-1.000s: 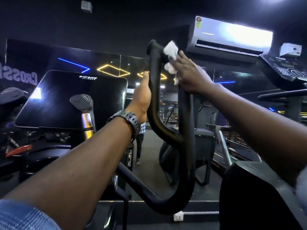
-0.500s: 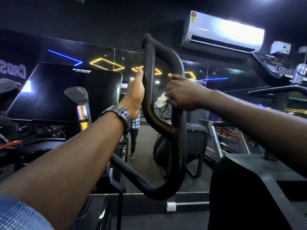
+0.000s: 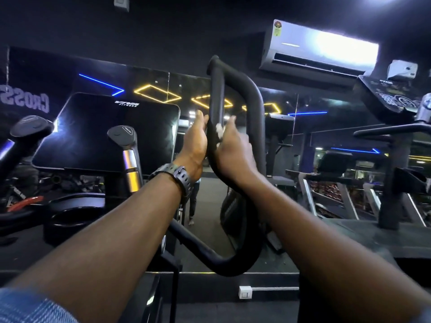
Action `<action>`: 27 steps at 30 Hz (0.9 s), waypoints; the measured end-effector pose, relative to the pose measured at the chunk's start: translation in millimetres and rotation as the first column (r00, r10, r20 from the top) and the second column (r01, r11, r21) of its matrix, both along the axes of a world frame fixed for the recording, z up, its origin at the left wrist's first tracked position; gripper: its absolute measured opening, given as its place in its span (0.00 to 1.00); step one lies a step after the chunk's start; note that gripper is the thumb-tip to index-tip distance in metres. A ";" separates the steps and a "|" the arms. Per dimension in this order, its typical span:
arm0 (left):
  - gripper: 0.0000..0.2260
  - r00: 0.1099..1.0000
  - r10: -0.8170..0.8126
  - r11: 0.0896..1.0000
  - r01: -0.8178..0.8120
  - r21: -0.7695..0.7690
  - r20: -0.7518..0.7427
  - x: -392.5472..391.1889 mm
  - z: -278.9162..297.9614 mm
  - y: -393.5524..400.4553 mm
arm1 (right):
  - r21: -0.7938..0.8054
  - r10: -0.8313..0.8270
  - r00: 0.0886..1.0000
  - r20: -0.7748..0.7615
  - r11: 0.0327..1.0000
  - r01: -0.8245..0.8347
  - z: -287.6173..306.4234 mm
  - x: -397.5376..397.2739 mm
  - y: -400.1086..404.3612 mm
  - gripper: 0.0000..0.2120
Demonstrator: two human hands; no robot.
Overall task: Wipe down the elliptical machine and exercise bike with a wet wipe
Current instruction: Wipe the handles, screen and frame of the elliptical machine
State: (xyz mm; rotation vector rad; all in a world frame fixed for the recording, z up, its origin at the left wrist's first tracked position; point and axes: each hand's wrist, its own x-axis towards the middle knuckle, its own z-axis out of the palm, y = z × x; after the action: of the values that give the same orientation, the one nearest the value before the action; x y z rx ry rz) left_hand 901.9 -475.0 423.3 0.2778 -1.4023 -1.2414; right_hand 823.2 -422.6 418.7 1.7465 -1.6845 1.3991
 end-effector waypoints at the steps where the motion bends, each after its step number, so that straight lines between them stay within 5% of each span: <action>1: 0.27 1.000 0.015 1.000 -0.015 -0.005 0.014 1.3 -0.8 -1.8 | 0.003 0.080 0.979 0.187 0.997 -0.082 20.9 -3.6 -16.1 0.24; 3: 0.30 0.998 0.043 0.999 -0.042 -0.020 0.047 2.5 -2.5 -5.4 | -0.088 0.217 0.849 0.482 0.976 -0.199 68.6 -10.3 -44.4 0.19; 7: 0.27 0.994 0.069 0.997 -0.065 -0.047 0.085 5.9 0.7 -7.7 | -0.268 0.360 0.661 0.659 0.933 -0.241 119.2 -2.0 -69.0 0.15; 12: 0.28 0.997 0.054 0.999 -0.053 -0.008 0.055 9.7 -0.8 -2.6 | -0.224 0.198 0.941 0.274 0.965 -0.137 45.4 11.3 -45.0 0.09; 15: 0.26 0.996 0.062 0.998 -0.061 -0.009 0.063 3.2 -3.5 -3.4 | -0.241 0.224 0.959 0.172 0.954 -0.180 21.0 1.2 -42.4 0.09; 19: 0.25 0.995 0.091 0.996 -0.091 -0.008 0.046 -4.8 -7.1 2.4 | -0.133 0.100 0.995 0.025 0.986 -0.096 71.8 -9.1 -55.6 0.05; 23: 0.26 0.997 0.067 0.998 -0.067 -0.012 0.031 -1.4 -12.6 8.0 | -0.020 0.065 0.996 -0.061 0.998 -0.067 63.4 -9.1 -59.6 0.22; 27: 0.25 0.996 0.084 0.996 -0.083 -0.030 0.017 -0.7 -28.1 13.6 | 0.137 0.069 0.918 -0.390 0.990 -0.016 -32.9 -26.9 -19.4 0.37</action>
State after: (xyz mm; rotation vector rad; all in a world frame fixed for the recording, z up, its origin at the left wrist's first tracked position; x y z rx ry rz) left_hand 901.3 -461.4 395.2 0.3256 -1.4096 -1.1517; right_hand 796.3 -442.0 385.8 1.9865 -1.5481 0.8847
